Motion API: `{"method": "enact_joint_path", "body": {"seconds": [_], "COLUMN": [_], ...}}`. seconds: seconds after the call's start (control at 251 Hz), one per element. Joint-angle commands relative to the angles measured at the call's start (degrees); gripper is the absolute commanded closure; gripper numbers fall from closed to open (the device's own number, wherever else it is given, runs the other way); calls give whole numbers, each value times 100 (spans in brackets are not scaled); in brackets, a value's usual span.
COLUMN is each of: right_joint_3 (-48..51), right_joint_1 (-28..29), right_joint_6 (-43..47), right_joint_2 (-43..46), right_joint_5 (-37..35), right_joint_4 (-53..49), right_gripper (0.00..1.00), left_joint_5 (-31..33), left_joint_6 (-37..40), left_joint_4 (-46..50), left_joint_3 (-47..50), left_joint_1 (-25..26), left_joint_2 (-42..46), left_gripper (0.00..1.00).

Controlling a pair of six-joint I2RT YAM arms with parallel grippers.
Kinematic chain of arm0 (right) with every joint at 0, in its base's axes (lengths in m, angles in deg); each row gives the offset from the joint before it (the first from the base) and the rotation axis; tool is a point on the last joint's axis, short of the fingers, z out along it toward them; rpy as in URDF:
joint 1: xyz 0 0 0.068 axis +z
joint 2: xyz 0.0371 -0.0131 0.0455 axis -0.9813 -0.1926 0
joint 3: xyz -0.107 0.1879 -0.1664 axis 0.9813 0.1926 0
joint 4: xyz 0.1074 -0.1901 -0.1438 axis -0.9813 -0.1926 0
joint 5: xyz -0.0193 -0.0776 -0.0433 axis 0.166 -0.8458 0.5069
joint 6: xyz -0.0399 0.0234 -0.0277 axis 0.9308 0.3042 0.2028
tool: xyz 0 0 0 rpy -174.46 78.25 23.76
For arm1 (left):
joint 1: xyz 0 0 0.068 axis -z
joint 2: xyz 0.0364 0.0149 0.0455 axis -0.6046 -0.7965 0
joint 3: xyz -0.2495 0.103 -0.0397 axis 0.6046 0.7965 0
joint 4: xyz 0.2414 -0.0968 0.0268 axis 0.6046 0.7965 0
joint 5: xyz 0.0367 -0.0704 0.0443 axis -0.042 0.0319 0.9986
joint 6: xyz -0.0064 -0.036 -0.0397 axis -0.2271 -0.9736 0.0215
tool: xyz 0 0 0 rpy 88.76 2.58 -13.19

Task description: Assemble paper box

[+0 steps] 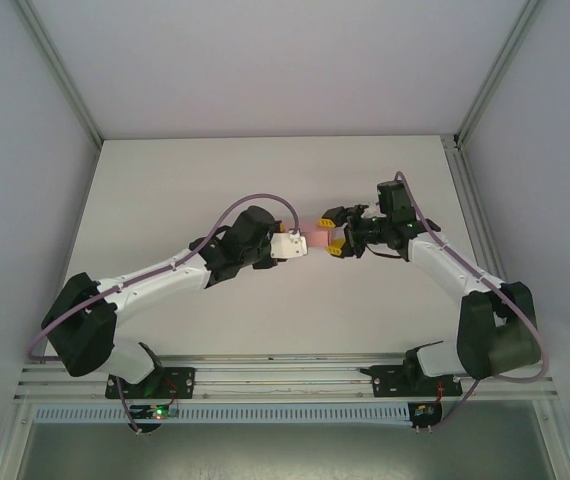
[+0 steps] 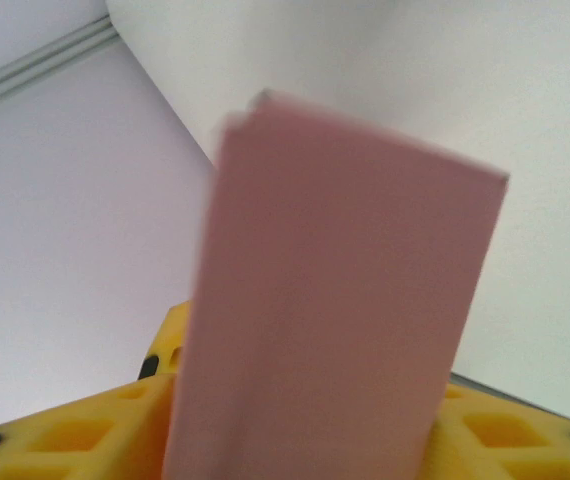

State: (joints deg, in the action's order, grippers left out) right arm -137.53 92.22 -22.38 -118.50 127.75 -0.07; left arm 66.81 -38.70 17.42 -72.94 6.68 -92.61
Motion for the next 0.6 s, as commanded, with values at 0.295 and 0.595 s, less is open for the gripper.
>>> {"method": "enact_joint_path", "body": {"seconds": [0.295, 0.595], "right_joint_3": [-874, 1143], "right_joint_1": [-282, 51], "right_joint_6": [4304, 6744], "right_joint_2": [1469, 3279], "right_joint_5": [-3249, -2614], "right_joint_4": [-1725, 1325], "right_gripper": [11, 2], "left_joint_5": [-782, -2008], "left_joint_6": [-240, -207], "left_joint_4": [1650, 3613], "left_joint_3": [-546, -1453], "left_joint_1": [-303, -848], "left_joint_2": [-278, -981], "left_gripper": [59, 53]}}
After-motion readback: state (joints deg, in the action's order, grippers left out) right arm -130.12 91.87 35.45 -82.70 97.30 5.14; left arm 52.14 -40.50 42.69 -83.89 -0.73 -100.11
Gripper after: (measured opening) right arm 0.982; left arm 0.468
